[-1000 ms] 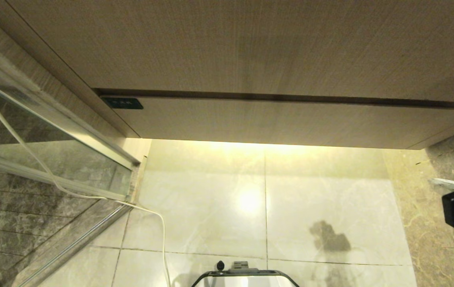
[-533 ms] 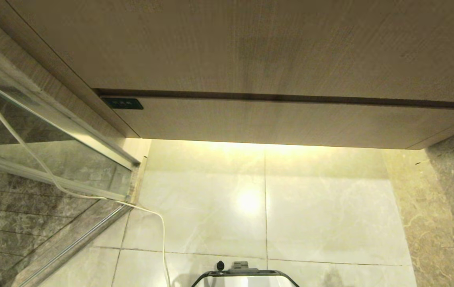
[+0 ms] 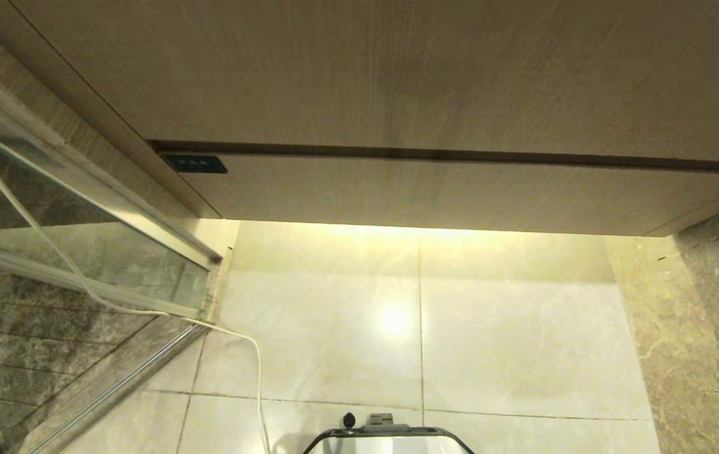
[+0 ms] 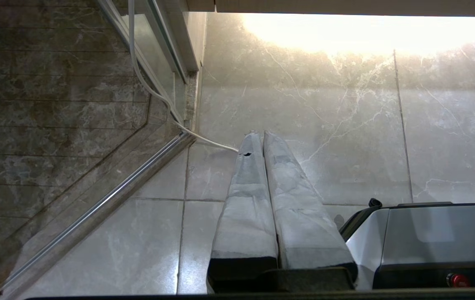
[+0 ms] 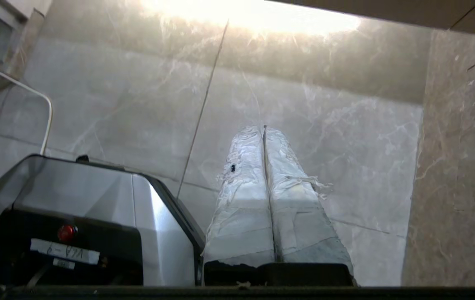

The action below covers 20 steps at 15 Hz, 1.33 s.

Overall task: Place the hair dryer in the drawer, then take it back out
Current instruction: Pull open the drawer

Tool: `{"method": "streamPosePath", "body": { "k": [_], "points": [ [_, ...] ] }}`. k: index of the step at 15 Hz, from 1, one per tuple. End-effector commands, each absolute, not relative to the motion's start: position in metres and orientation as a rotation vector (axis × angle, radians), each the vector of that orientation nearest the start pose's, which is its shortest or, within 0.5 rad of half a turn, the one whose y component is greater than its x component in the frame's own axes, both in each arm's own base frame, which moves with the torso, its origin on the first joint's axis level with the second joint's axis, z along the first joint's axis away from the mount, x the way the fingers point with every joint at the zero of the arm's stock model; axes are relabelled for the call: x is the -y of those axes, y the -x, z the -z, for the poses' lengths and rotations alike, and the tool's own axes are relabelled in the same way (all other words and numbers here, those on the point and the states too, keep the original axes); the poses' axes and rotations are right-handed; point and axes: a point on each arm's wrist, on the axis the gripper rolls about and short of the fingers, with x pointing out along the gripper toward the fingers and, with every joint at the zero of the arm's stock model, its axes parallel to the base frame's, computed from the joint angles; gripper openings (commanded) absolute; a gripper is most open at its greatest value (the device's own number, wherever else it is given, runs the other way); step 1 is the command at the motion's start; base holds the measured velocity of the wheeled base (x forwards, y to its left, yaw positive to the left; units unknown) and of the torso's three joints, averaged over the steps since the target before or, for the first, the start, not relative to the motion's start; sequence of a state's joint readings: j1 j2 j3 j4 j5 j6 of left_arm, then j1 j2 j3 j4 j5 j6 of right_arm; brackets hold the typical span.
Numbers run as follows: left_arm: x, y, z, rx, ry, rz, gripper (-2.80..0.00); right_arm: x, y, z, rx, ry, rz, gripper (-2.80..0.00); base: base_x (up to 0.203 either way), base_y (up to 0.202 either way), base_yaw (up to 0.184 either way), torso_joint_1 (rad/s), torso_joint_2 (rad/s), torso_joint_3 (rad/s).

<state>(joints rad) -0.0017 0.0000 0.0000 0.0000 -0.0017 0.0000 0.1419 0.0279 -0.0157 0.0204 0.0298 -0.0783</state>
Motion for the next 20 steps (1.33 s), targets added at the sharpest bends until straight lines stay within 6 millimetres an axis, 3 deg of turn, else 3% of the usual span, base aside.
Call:
{"method": "streamPosePath", "body": {
  "k": [1,18,20],
  "points": [
    [0.000,0.023,-0.075,-0.002,0.000,0.003,-2.80,0.003,0.024,-0.077,0.111,0.070,-0.169,-2.80,0.000,0.000,0.000,0.000,0.00,0.000],
    [0.000,0.023,-0.075,-0.002,0.002,0.003,-2.80,0.003,0.023,-0.075,0.120,0.070,-0.170,-2.80,0.000,0.000,0.000,0.000,0.00,0.000],
    [0.000,0.023,-0.075,-0.002,0.000,0.003,-2.80,0.003,0.028,-0.089,0.163,0.073,-0.171,-2.80,0.000,0.000,0.000,0.000,0.00,0.000]
  ]
}}
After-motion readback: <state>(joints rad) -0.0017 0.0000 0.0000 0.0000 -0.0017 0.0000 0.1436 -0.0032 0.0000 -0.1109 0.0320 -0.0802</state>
